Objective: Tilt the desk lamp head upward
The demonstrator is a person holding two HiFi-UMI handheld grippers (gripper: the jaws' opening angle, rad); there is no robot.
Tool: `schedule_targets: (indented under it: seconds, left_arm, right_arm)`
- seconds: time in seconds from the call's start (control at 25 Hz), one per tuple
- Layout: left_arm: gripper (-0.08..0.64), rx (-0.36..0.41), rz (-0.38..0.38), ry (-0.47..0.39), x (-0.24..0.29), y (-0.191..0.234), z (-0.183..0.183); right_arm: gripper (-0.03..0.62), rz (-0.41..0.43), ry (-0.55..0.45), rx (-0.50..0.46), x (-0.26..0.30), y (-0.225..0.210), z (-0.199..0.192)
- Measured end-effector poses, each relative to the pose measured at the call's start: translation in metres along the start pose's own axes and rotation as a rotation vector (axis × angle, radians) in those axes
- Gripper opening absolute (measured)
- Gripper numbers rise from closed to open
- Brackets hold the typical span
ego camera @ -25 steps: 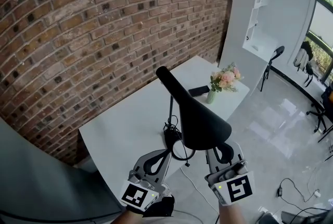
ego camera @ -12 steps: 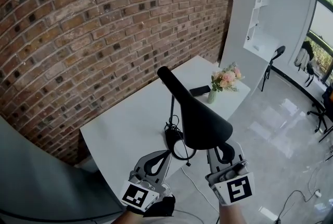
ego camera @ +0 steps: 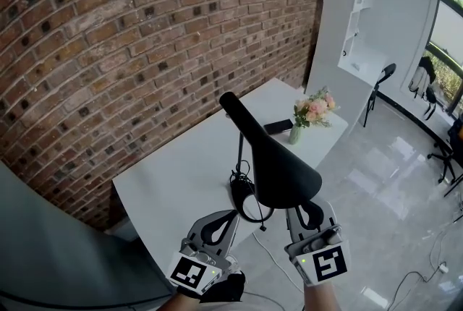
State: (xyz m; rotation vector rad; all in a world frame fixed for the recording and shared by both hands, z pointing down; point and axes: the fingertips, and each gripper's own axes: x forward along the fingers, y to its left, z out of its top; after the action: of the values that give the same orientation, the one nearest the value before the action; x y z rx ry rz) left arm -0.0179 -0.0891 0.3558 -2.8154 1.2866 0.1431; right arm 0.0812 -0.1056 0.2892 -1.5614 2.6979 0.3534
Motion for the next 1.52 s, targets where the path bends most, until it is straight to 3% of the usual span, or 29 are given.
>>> schedule_targets:
  seconds: [0.8, 1.52]
  left_arm:
    - [0.008, 0.012, 0.011, 0.002, -0.028, -0.010, 0.007]
    - [0.007, 0.034, 0.000, 0.002, -0.055, -0.030, 0.002]
  right_arm:
    - [0.012, -0.024, 0.073, -0.017, -0.033, 0.016, -0.009]
    - [0.012, -0.015, 0.043, 0.010, -0.070, 0.038, 0.000]
